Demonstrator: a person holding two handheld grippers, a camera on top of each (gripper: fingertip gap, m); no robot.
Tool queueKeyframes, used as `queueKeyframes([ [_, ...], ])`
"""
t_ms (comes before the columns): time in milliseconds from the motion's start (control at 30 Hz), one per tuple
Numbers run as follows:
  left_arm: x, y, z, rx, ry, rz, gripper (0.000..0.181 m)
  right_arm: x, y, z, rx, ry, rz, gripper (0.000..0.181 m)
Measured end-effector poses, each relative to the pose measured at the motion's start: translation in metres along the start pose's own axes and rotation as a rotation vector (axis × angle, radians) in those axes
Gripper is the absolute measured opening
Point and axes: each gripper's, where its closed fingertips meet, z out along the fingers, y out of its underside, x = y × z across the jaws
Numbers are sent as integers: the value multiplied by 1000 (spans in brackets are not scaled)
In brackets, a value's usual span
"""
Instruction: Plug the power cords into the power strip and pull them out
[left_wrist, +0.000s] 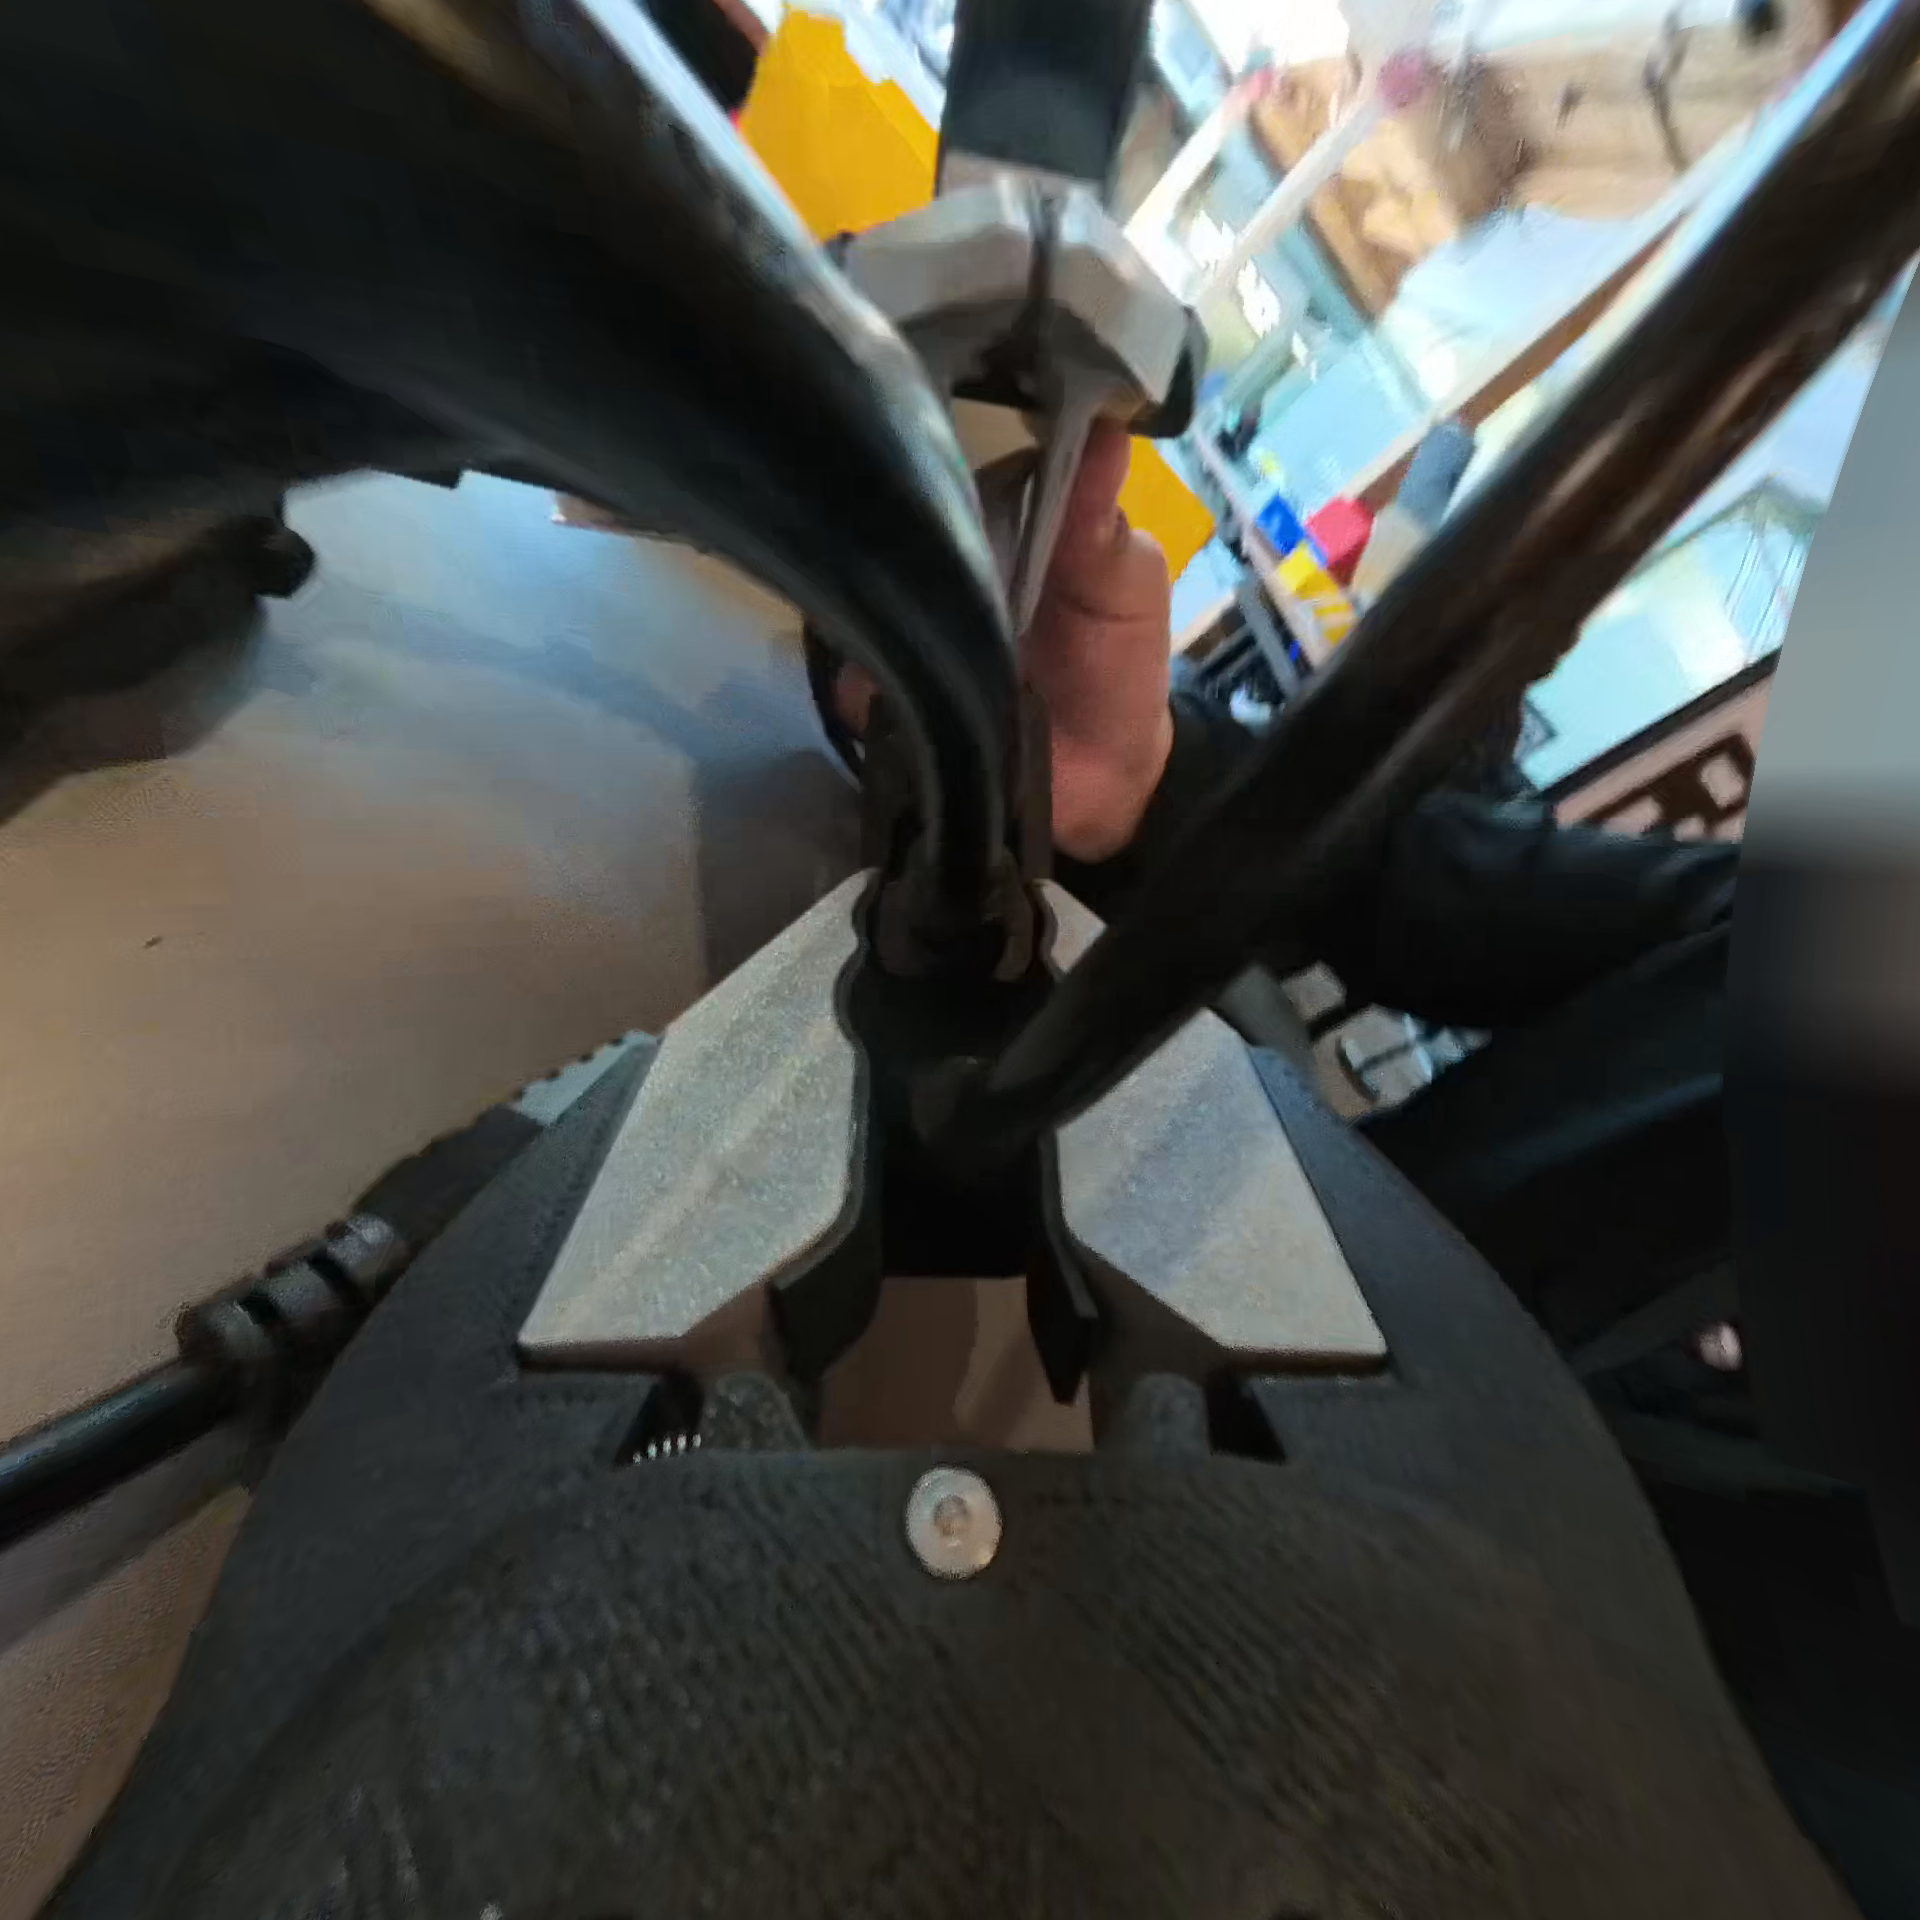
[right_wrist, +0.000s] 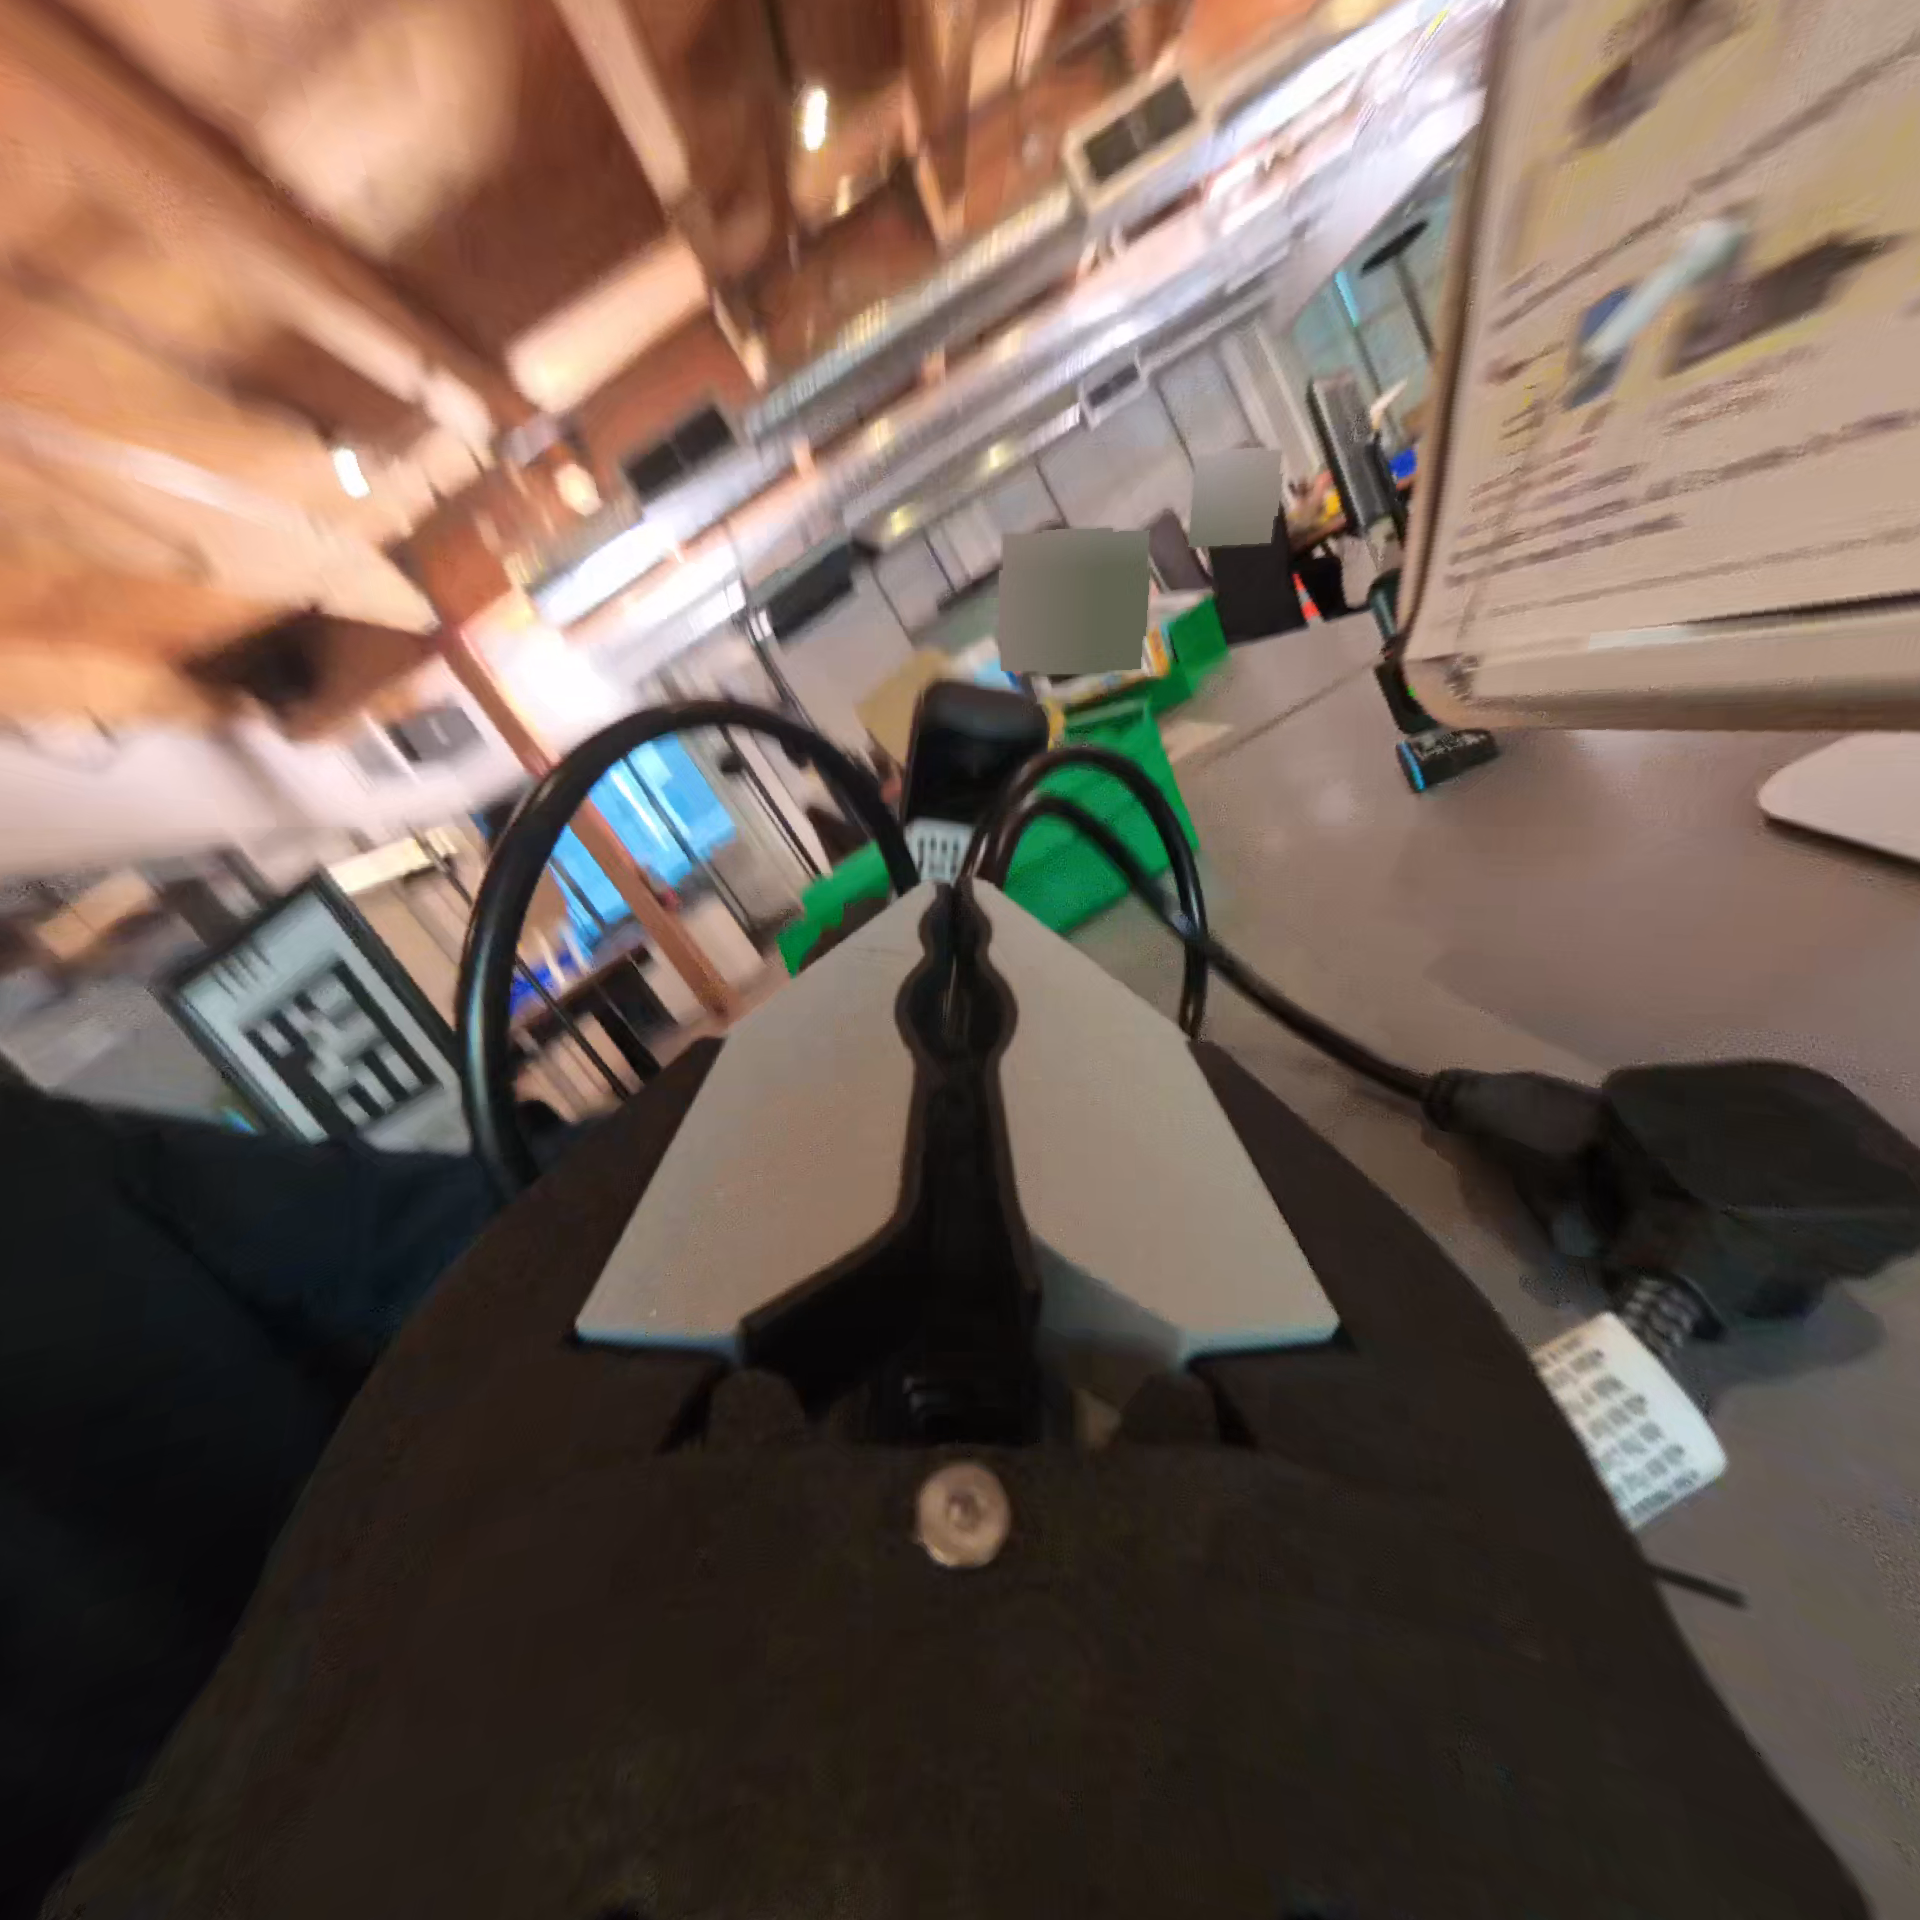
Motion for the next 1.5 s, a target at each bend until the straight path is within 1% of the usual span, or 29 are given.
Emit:
queueKeyframes([
  [33, -1, -3, 6, 29, -32, -3, 26, 5, -5, -4, 7, 14, -1, 0],
  [100, -6, -7, 14, 39, -77, 13, 27, 14, 0, -4, -71, 76, -86, 0],
  [133, -9, -9, 15, 37, -83, 6, 27, 17, 3, -4, -106, 84, -115, 0],
  [200, -11, -12, 12, 45, -72, 1, 26, 11, -1, -3, -99, 32, -96, 0],
  [300, -13, -9, 6, 26, -92, 16, 27, -3, -2, -4, -122, -85, -9, 0],
  [367, -12, -5, 4, -3, -105, 45, 26, -5, 1, -7, -167, -95, -6, 0],
  [533, -11, -2, 1, -24, -103, 69, 25, 4, 17, -11, -327, 26, -171, 0],
  [733, -11, -1, 0, -37, -115, 99, 26, 5, 40, -5, -461, 50, -236, 0],
  [867, -11, -1, 1, -45, -123, 117, 26, 5, 45, -2, -474, 47, -239, 0],
  [933, -11, -1, 1, -44, -123, 117, 24, 6, 41, -1, -454, 54, -235, 24],
  [1067, -11, 0, 1, -50, -128, 122, 25, 5, 38, -1, -433, 53, -231, 22],
  [1300, -10, 1, 2, -60, -138, 141, 25, 6, 49, 0, -490, 54, -242, 26],
  [1400, -10, 2, 3, -65, -142, 149, 24, 3, 50, 1, -491, 26, -216, 21],
  [1467, -11, 3, 3, -73, -147, 158, 25, -1, 54, 1, -504, -2, -204, 12],
  [1500, -11, 3, 4, -79, -152, 166, 25, -1, 57, 2, -518, -3, -204, 12],
])
